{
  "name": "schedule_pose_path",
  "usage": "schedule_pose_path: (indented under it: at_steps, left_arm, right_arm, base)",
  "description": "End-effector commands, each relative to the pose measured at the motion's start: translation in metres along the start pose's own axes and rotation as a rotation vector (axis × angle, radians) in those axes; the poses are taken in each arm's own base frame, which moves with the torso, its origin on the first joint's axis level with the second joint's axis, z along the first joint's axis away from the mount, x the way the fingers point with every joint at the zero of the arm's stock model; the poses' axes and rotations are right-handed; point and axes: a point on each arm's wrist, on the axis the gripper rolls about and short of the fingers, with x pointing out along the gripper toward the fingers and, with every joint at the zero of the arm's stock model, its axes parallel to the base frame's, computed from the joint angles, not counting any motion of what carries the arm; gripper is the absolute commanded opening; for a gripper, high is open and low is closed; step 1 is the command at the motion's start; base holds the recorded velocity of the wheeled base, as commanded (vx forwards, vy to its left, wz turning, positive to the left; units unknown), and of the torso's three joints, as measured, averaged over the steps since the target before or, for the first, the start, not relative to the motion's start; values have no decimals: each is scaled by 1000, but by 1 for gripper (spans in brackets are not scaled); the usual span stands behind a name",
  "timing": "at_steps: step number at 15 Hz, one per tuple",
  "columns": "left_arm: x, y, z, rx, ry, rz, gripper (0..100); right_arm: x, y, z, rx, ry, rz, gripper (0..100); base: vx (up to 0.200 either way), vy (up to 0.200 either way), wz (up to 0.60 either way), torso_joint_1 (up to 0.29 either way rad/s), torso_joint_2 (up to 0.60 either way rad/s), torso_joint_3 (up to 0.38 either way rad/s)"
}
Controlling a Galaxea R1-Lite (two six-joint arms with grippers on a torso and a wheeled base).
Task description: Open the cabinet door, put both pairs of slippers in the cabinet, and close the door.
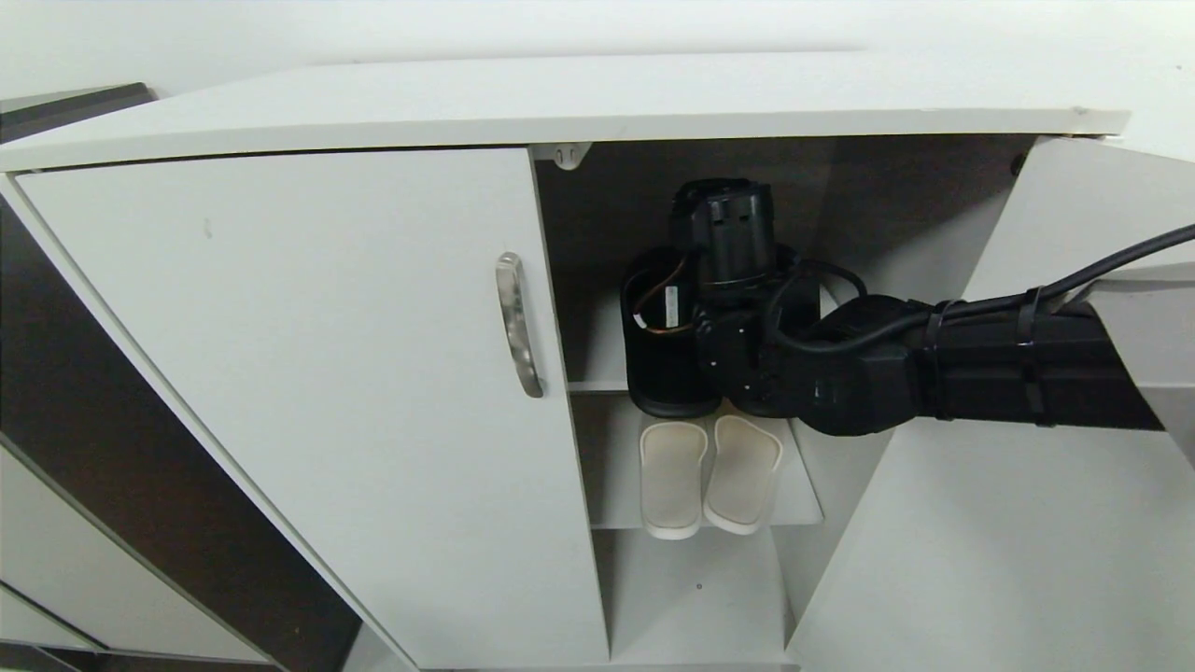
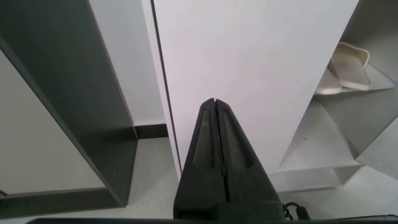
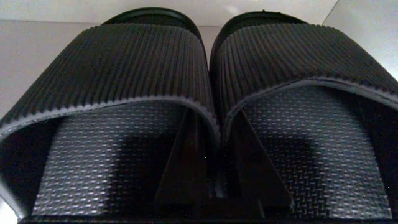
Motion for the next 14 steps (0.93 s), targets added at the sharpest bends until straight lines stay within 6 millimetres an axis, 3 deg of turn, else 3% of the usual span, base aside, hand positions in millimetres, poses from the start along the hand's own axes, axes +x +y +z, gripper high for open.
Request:
schedule_pose_path:
  at_steps: [1, 8, 9, 14]
  left_arm:
    - [0, 0, 0, 0, 1, 0, 0]
    - [0, 0, 0, 0, 1, 0, 0]
    - [0, 0, 0, 0, 1, 0, 0]
    - [0, 0, 0, 0, 1, 0, 0]
  right_arm:
    - [1, 1, -2, -2, 3, -1, 0]
    - [3, 2, -8, -10, 14, -2, 0]
    - [3, 2, -8, -10, 14, -2, 100]
    - [-5, -2, -12, -34, 34, 3, 100]
  base:
    - [0, 0, 0, 0, 0, 0]
    - [0, 0, 0, 0, 0, 0]
    - [0, 0, 0, 0, 0, 0]
    - [0, 0, 0, 0, 0, 0]
